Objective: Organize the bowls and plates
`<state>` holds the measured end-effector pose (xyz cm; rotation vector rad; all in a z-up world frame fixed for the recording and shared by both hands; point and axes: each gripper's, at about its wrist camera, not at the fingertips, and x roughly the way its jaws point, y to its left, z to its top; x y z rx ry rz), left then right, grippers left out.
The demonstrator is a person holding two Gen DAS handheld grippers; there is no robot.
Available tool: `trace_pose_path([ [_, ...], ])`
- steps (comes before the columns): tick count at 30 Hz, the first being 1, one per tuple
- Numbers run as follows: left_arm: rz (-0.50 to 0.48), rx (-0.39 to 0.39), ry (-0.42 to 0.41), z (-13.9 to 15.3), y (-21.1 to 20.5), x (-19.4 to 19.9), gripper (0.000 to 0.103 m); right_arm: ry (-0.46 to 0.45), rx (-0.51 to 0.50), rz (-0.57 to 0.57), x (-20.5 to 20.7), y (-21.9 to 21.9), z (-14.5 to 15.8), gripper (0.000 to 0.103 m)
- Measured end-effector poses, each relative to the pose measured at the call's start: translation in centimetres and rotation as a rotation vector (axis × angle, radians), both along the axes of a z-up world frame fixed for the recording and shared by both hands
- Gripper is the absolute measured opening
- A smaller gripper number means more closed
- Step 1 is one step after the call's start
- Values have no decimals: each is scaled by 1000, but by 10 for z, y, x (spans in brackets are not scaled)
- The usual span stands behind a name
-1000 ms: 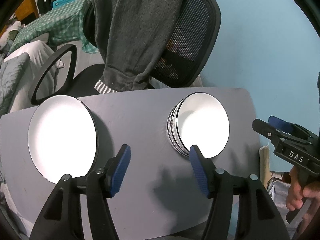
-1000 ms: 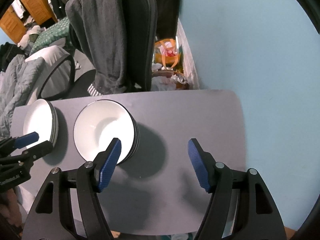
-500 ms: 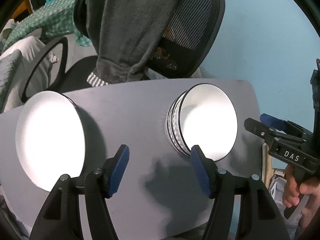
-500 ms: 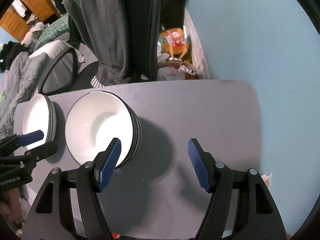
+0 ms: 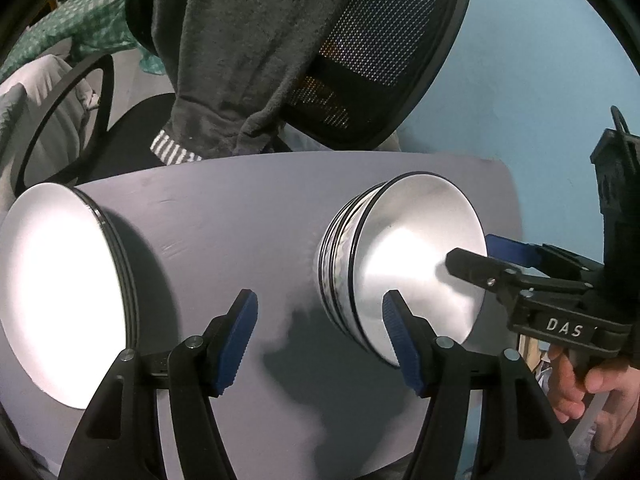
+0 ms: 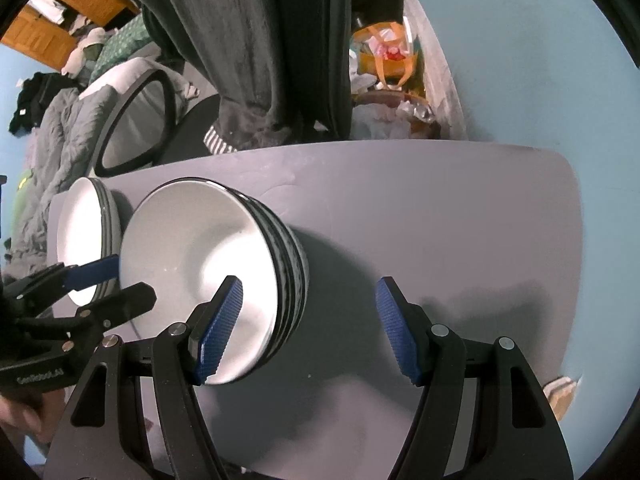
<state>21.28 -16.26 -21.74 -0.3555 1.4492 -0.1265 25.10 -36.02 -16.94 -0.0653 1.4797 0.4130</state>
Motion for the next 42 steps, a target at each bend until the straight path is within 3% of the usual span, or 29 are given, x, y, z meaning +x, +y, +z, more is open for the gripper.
trace_pose_path([
  [17,15,-39,94,-36,-10,22,66,51,-11,80,11,12,-28,68],
  [23,4,-74,100,-43,-10,24,66,75,12,102,14,14,-28,54],
  [29,3,-186,115,-49,-11,24,51,154,55,136,14,22,-29,36],
  [42,-56,-129,95,-38,-3,19,39,155,-2,148,4,35,-28,32],
])
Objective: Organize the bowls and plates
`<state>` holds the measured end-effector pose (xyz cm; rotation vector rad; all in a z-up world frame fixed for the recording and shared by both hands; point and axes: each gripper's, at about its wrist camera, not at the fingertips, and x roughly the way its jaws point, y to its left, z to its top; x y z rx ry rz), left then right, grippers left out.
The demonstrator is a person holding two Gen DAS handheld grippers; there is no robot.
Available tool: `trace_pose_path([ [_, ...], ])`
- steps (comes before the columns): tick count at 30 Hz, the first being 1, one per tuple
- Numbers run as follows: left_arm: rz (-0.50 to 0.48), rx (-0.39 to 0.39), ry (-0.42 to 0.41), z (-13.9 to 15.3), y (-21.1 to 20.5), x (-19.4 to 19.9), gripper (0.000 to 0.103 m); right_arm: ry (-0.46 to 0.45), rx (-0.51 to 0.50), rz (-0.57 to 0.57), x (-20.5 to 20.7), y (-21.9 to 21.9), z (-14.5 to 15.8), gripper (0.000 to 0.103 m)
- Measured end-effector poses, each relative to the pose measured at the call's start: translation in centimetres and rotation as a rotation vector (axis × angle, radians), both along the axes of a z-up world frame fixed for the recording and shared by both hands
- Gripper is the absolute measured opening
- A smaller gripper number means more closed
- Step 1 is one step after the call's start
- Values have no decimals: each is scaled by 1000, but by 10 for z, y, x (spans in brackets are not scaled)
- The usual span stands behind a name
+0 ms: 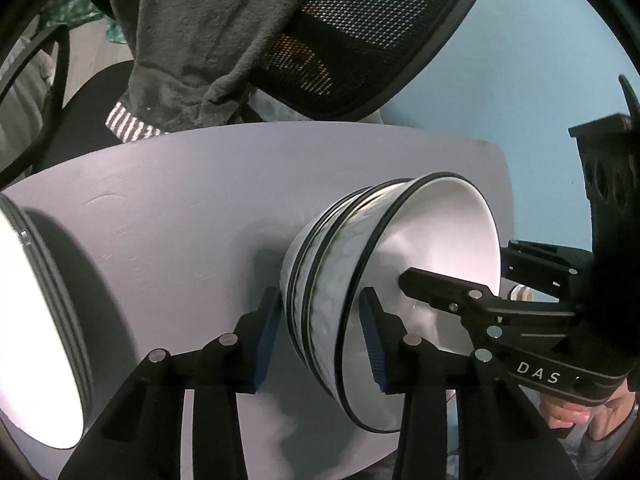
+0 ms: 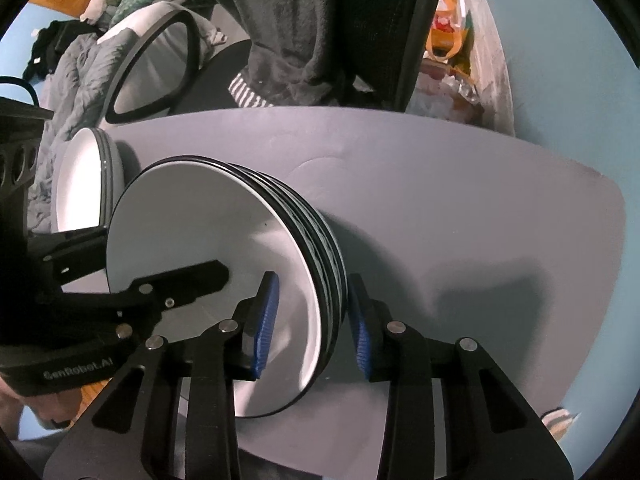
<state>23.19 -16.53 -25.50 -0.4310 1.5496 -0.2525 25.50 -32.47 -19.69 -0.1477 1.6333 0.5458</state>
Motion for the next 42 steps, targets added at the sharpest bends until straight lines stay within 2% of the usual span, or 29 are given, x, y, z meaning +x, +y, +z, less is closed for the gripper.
trace_pose_path([
  [5,-10,44,-3,4,9,-14,36,15,15,-7,-15,8,-2,30],
  [10,17,55,15,7,30,-35,24,20,21,-8,-29,20,-3,28],
  [13,25,64,21,8,38,-46,22,32,24,-26,-33,25,-4,25],
  [20,37,67,27,9,38,-49,24,38,19,-39,-33,28,-7,24],
  [28,34,48,25,8,42,-49,25,117,59,-71,-30,20,-14,23],
  [32,25,42,25,6,41,-48,25,110,42,-66,-30,22,-13,24],
  [35,16,58,29,6,37,-47,34,110,32,-54,-29,24,-12,24],
  [42,25,61,30,6,34,-45,36,97,16,-51,-30,28,-12,23],
])
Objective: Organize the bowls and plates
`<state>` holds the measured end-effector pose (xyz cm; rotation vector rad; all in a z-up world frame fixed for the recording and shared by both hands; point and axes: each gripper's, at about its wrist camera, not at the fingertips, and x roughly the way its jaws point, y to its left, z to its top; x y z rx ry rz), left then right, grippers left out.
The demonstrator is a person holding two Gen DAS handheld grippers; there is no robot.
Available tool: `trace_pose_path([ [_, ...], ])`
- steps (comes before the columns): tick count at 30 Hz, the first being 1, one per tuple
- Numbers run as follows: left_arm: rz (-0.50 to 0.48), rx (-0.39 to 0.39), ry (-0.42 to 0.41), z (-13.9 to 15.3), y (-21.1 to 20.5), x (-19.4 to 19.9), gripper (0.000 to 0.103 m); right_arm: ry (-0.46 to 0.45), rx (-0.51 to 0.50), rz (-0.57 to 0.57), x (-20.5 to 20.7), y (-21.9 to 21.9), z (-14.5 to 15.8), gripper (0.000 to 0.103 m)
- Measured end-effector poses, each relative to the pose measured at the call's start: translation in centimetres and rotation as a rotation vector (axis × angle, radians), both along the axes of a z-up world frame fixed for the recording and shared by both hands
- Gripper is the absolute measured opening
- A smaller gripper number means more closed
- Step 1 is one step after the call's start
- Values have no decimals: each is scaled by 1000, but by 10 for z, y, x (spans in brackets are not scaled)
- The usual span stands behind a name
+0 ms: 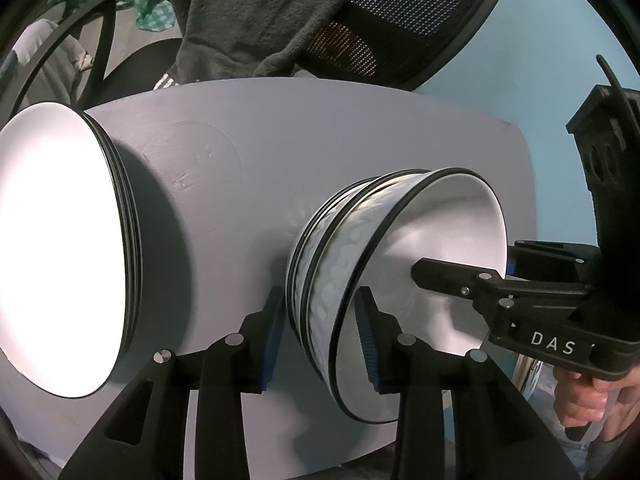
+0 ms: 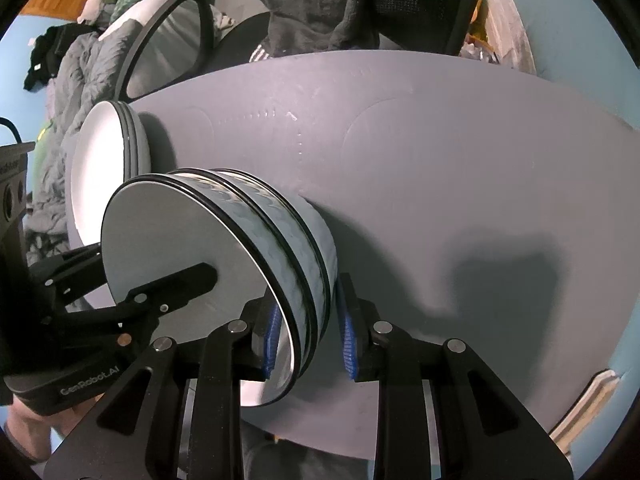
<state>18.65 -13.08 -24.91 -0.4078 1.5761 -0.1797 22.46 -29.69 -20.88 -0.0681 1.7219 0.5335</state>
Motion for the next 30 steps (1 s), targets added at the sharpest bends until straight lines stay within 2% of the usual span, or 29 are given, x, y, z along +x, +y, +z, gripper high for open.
trace_pose_path([
  [5,34,-14,-5,1,6,-3,32,-10,-4,-8,-1,-2,3,19],
  [9,45,-16,-19,3,11,-6,24,-38,-15,9,-3,0,5,19],
  [21,10,23,-44,7,6,-7,21,-51,-6,-12,-5,-2,7,19],
  [30,29,37,-8,8,17,-24,19,-42,-12,-6,-16,10,11,18],
])
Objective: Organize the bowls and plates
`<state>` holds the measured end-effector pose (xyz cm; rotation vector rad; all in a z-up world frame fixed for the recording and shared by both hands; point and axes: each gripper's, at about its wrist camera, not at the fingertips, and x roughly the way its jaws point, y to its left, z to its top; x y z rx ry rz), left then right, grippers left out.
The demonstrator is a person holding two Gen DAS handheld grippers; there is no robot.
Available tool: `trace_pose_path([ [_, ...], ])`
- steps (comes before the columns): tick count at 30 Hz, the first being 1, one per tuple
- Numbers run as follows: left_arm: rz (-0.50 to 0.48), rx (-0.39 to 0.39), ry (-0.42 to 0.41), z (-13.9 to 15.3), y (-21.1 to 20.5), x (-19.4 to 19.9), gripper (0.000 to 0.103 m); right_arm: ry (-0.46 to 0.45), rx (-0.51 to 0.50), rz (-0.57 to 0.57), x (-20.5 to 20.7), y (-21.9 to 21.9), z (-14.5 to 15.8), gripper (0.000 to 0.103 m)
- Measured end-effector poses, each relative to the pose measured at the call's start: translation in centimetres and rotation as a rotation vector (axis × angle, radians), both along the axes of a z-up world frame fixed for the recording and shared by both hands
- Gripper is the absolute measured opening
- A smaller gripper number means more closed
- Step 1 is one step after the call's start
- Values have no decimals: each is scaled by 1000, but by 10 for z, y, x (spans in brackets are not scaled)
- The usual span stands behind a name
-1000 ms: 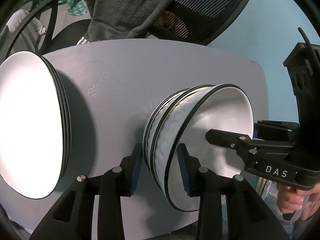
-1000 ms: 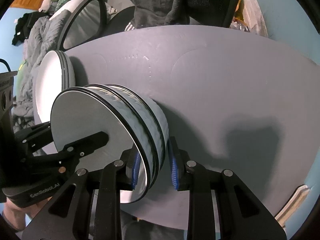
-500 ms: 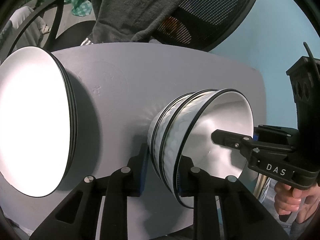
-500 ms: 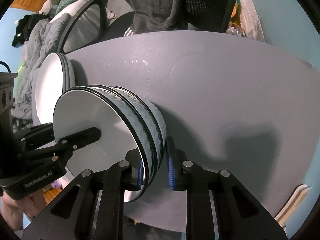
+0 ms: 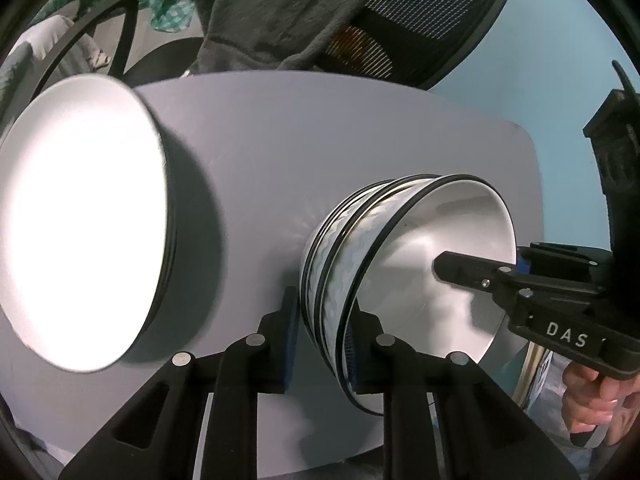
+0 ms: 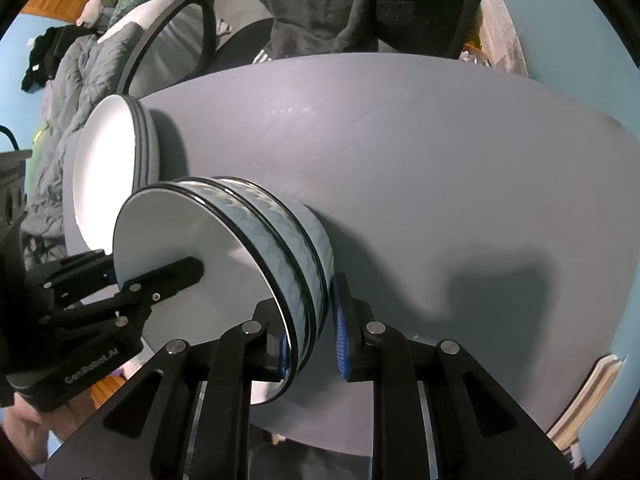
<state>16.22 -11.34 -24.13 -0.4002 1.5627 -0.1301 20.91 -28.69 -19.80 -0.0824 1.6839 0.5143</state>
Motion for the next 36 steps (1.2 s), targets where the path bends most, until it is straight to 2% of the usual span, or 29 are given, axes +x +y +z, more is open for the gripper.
trace_pose_path([
  [8,42,5,1,14,24,-22,18,-3,-6,45,-13,28,12,18],
  [25,158,39,-99,78,92,-40,19,-71,29,144,-12,100,59,18],
  [31,211,58,-108,80,129,-41,19,-82,49,181,-8,136,58,18],
  [36,240,82,-100,68,157,-38,19,-79,51,205,-3,167,47,18],
])
